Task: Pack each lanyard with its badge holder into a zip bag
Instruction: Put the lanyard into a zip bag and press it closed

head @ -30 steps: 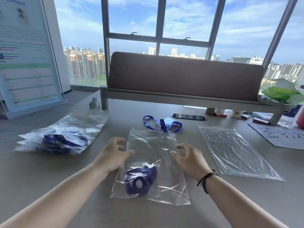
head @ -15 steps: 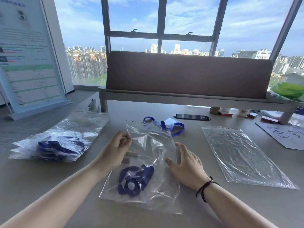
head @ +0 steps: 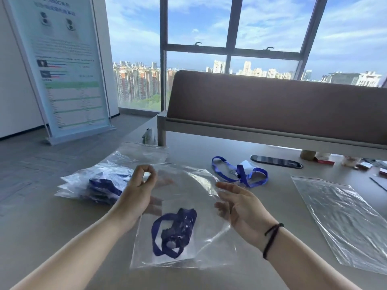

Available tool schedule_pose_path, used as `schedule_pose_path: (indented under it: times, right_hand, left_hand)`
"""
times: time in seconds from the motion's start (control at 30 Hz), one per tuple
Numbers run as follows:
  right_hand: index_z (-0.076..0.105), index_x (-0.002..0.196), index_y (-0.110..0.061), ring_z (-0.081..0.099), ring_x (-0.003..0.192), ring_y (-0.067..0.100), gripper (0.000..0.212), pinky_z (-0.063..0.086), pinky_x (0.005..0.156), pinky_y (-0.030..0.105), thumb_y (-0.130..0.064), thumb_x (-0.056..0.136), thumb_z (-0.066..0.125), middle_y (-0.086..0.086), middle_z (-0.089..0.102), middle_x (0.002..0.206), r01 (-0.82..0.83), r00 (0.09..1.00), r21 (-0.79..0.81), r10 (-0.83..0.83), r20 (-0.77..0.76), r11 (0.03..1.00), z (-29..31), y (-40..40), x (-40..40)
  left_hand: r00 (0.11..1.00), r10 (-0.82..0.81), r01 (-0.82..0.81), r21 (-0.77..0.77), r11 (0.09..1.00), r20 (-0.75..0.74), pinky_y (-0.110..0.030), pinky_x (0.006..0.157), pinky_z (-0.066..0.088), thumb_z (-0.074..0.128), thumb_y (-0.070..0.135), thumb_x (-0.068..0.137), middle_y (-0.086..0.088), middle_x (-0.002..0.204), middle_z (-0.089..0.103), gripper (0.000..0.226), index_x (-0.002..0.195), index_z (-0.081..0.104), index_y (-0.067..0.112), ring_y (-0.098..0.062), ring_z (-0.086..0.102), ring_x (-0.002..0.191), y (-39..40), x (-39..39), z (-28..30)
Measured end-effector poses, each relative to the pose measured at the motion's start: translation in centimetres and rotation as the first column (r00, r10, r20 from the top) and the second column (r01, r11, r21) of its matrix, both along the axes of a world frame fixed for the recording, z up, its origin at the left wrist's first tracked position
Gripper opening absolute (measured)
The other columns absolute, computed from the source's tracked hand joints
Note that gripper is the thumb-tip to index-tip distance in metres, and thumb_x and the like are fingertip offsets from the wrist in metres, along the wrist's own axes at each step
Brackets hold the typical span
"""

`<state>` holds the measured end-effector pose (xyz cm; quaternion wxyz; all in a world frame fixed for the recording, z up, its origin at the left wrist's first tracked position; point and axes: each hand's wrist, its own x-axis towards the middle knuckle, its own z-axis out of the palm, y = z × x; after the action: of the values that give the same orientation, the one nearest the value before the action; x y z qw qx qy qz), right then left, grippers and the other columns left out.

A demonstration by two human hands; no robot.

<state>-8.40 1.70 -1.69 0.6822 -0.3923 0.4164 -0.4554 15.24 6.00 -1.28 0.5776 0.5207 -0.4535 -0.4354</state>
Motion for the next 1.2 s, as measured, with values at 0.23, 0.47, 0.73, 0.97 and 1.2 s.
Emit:
schedule_pose_path:
  times: [0.23,0.47,0.73,0.97,1.2]
  right_hand:
    - [0.067,0.123,-0.018,0.051,0.05,0.014,0.045,0.044,0.051,0.025,0.01,0.096,0.046,0.005,0.057,0.066,-0.151,0.979,-0.198,0.119,-0.163,0.969,1.6,-2.2,7.3]
    - [0.054,0.14,-0.025,0.064,0.057,0.016,0.058,0.047,0.044,0.026,0.012,0.096,0.044,0.007,0.056,0.137,-0.128,0.988,-0.411,0.082,-0.127,0.903,5.7,-5.7,16.0]
    - [0.032,0.154,-0.026,0.064,0.071,0.027,0.079,0.057,0.052,0.03,0.017,0.087,0.037,0.014,0.054,0.132,-0.293,0.871,-0.211,0.169,-0.462,0.933,-0.6,-9.6,21.9]
    - [0.042,0.149,-0.024,0.026,0.144,0.005,0.076,0.025,0.1,-0.003,0.005,0.079,0.05,-0.013,0.022,0.159,-0.423,0.682,-0.379,0.014,-0.731,0.823,-3.0,-10.4,22.1]
    - [0.06,0.131,-0.023,0.043,0.136,0.012,0.042,0.028,0.103,0.016,-0.029,0.09,0.066,-0.001,0.047,0.147,-0.411,0.534,-0.459,-0.2,-0.821,0.788,-2.2,-8.9,21.0]
  left_hand:
    - [0.969,0.19,-0.18,-0.073,0.981,0.157,-0.028,0.041,0.044,0.044,0.039,0.104,0.018,0.132,0.061,0.012,0.095,0.042,0.031,-0.019,0.057,0.045,-2.3,6.5,2.8]
    - [0.966,0.241,-0.229,-0.13,0.965,0.093,-0.023,0.042,0.043,0.049,0.034,0.104,0.01,0.13,0.066,0.008,0.098,0.048,0.029,-0.023,0.059,0.068,-7.1,15.4,8.3]
    - [0.82,0.181,-0.35,0.226,0.909,0.543,-0.033,0.08,0.047,0.062,0.039,0.096,-0.016,0.142,0.05,0.063,0.149,0.035,0.02,-0.028,0.06,0.098,-10.7,21.3,3.0]
    - [0.639,-0.137,-0.198,0.334,0.922,0.757,-0.033,0.099,0.04,0.082,0.037,0.08,-0.006,0.146,0.052,0.08,0.146,0.038,0.03,-0.023,0.053,0.125,-10.1,21.9,2.8]
    - [0.33,-0.228,-0.193,0.302,0.933,0.916,-0.033,0.101,0.038,0.046,0.047,0.102,0.0,0.148,0.049,0.04,0.137,0.051,0.03,-0.02,0.051,0.129,-8.2,18.0,4.5]
